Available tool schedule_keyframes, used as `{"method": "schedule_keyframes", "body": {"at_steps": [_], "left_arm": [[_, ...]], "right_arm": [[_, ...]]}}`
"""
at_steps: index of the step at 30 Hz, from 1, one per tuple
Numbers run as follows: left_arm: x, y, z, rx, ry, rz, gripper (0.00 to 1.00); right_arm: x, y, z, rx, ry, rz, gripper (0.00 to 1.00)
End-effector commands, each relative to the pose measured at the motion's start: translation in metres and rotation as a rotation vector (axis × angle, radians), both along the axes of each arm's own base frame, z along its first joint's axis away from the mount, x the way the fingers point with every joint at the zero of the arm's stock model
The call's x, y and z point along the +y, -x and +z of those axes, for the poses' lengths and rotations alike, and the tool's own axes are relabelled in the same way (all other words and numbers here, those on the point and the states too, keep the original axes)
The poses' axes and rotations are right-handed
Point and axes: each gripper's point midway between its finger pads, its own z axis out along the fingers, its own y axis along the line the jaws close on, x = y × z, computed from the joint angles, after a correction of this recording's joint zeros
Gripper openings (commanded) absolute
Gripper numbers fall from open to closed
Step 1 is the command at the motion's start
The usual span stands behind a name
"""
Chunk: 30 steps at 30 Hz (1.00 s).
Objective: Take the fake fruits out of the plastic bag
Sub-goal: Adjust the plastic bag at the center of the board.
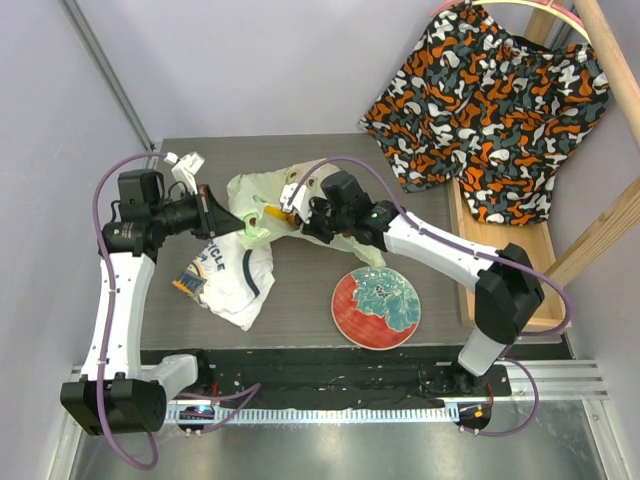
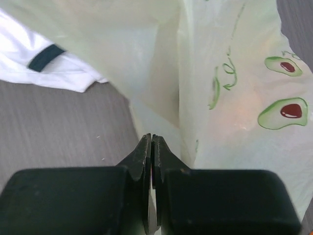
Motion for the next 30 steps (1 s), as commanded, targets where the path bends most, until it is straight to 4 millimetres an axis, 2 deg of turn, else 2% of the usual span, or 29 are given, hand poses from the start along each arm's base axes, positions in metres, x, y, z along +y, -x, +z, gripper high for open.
{"method": "schedule_keyframes", "body": {"at_steps": [1,2,5,7,13,14,15,16,17,18,19,25,30], "left_arm": [[-0.004,-0.002,0.029,-0.081,0.031,-0.033,0.0],[-0.004,0.0,0.029,-0.078,0.033,-0.036,0.0],[-0.005,0.0,0.027,-0.068,0.036,-0.042,0.0],[-0.005,0.0,0.027,-0.071,0.033,-0.046,0.0],[-0.005,0.008,0.023,-0.081,0.018,-0.062,0.0],[-0.005,0.008,0.021,-0.079,0.013,-0.06,0.0],[-0.005,0.01,0.02,-0.078,0.014,-0.065,0.0],[-0.004,0.011,0.016,-0.071,0.009,-0.063,0.0],[-0.005,0.012,0.016,-0.073,0.007,-0.067,0.0],[-0.004,0.012,0.014,-0.069,0.004,-0.066,0.0],[-0.004,0.012,0.012,-0.064,-0.003,-0.07,0.0],[-0.003,0.01,0.006,-0.058,-0.02,-0.079,0.0],[-0.002,0.009,0.0,-0.052,-0.019,-0.078,0.0]], "right_arm": [[0.005,-0.049,0.022,-0.153,-0.027,-0.166,0.04],[0.003,-0.06,0.01,-0.173,0.016,-0.198,0.04],[0.004,-0.079,0.006,-0.214,0.038,-0.231,0.04],[-0.001,-0.096,-0.002,-0.242,0.064,-0.286,0.03],[-0.011,-0.139,-0.008,-0.299,0.087,-0.341,0.04],[-0.016,-0.147,-0.008,-0.293,0.082,-0.352,0.14],[-0.01,-0.147,-0.005,-0.274,0.063,-0.312,0.21],[-0.003,-0.146,-0.014,-0.242,0.06,-0.258,0.3],[-0.001,-0.149,-0.006,-0.234,0.047,-0.218,0.5],[0.004,-0.135,-0.019,-0.172,0.068,-0.135,0.58],[0.005,-0.134,-0.03,-0.167,0.103,-0.094,0.66],[0.008,-0.128,-0.046,-0.175,0.176,0.028,0.83],[0.009,-0.129,-0.066,-0.176,0.244,0.104,0.87]]}}
